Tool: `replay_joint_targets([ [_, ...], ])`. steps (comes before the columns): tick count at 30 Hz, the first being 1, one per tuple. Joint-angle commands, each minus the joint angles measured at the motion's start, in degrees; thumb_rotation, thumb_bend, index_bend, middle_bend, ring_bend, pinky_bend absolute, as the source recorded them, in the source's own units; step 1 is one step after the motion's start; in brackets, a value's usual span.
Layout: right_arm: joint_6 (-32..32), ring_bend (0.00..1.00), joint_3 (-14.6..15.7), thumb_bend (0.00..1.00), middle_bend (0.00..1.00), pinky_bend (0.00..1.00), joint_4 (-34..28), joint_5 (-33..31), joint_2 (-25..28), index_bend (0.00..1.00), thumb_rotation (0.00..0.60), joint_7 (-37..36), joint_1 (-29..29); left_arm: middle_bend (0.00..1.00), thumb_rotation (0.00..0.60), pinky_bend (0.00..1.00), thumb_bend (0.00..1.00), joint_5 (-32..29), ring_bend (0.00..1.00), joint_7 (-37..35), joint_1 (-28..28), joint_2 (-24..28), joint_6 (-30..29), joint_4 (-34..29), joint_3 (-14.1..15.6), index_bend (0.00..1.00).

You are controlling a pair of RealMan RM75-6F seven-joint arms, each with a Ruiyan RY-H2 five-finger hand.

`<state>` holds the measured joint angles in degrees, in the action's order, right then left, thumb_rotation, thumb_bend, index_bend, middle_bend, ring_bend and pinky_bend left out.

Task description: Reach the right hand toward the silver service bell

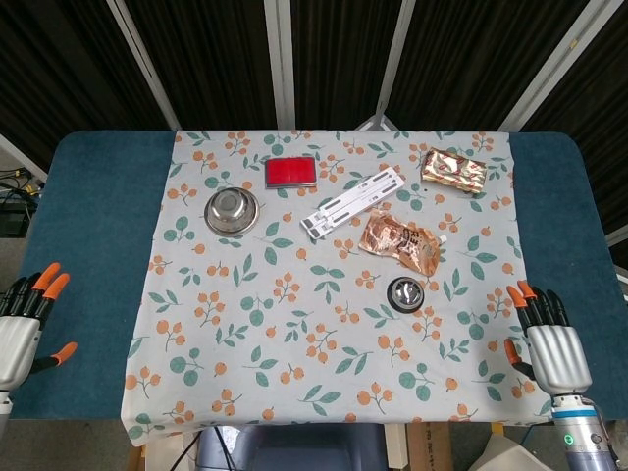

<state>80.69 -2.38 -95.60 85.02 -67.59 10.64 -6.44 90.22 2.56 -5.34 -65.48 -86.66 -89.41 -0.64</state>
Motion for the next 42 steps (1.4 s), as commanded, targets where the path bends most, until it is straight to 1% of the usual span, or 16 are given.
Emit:
replay_joint_targets([
  [1,-0.2,0.00,-0.1,0.46,0.00,0.00,-0.1,0.3,-0.4,0.00,0.600,0.3,-0.4,0.00,0.600,0.00,0.07,0.1,0.00,0.3,0.1,0.0,-0.2,-0.1,0.1,0.00],
  [9,-2.5,0.00,-1.3,0.46,0.00,0.00,-0.5,0.7,-2.8,0.00,0.600,2.6,-3.0,0.00,0.600,0.00,0.07,0.3,0.00,0.3,0.1,0.0,-0.2,-0.2,0.2,0.00],
  [15,-7.3,0.00,-3.4,0.46,0.00,0.00,-0.8,-4.1,-6.8,0.00,0.600,7.2,-6.3,0.00,0.600,0.00,0.07,0.1,0.00,-0.1,0.2,0.0,-0.1,-0.3,0.2,0.00],
  [23,-10.7,0.00,-4.7,0.46,0.00,0.00,0.5,-8.6,-12.1,0.00,0.600,12.2,-9.1,0.00,0.600,0.00,0.07,-0.4,0.00,-0.4,0.0,0.1,0.2,-0.4,0.0,0.00],
  [32,-12.3,0.00,-4.6,0.46,0.00,0.00,1.7,-11.7,-16.0,0.00,0.600,14.7,-10.6,0.00,0.600,0.00,0.06,-0.5,0.00,-0.5,0.0,0.2,0.2,-0.5,-0.1,0.00],
  [42,-14.3,0.00,-2.5,0.46,0.00,0.00,2.5,-13.5,-19.0,0.00,0.600,18.0,-11.6,0.00,0.600,0.00,0.07,-0.6,0.00,-0.4,-0.1,0.2,0.3,-0.6,-0.3,0.00],
])
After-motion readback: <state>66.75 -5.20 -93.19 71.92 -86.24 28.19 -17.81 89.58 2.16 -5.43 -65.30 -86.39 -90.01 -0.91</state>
